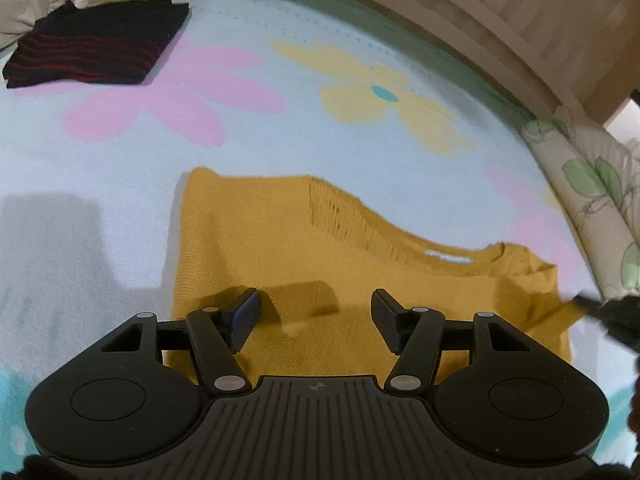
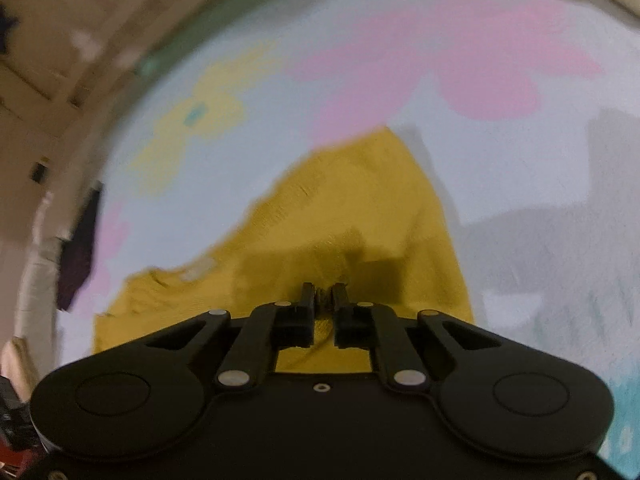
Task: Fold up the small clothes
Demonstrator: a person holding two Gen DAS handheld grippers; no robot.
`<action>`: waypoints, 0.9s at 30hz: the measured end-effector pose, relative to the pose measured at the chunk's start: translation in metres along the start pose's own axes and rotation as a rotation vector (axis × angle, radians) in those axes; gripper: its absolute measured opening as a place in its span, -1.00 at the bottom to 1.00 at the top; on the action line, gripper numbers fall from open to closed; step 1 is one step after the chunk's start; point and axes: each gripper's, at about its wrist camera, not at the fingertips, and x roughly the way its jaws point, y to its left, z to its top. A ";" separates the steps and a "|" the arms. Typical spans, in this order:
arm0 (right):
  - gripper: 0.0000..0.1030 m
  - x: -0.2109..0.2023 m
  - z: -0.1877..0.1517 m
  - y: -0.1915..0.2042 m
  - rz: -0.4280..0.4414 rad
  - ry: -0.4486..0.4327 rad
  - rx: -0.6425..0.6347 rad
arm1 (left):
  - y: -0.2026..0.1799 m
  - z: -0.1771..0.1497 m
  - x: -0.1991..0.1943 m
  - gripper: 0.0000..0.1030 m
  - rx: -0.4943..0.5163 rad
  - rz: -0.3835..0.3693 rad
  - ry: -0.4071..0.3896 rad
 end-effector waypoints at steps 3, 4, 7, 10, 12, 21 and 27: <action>-0.72 -0.035 0.009 0.016 0.098 -0.172 -0.098 | -0.001 0.003 -0.005 0.16 -0.002 -0.008 -0.030; -0.72 -0.048 0.011 0.020 0.122 -0.228 -0.136 | -0.001 0.003 -0.005 0.16 -0.002 -0.010 -0.031; -0.72 -0.056 0.012 0.022 0.070 -0.241 -0.227 | -0.002 0.001 0.000 0.16 0.002 -0.005 -0.011; -0.71 -0.026 0.006 0.004 -0.034 -0.108 -0.209 | -0.002 -0.002 0.005 0.16 0.020 0.000 0.023; -0.71 -0.012 0.001 -0.002 -0.099 -0.056 -0.231 | -0.002 -0.001 0.004 0.16 0.034 -0.003 0.024; -0.71 -0.006 0.000 0.000 -0.167 0.003 -0.238 | 0.001 -0.001 0.003 0.16 0.045 -0.008 0.038; -0.44 -0.023 0.008 -0.031 -0.206 -0.037 -0.128 | 0.001 -0.001 0.005 0.16 0.048 -0.007 0.046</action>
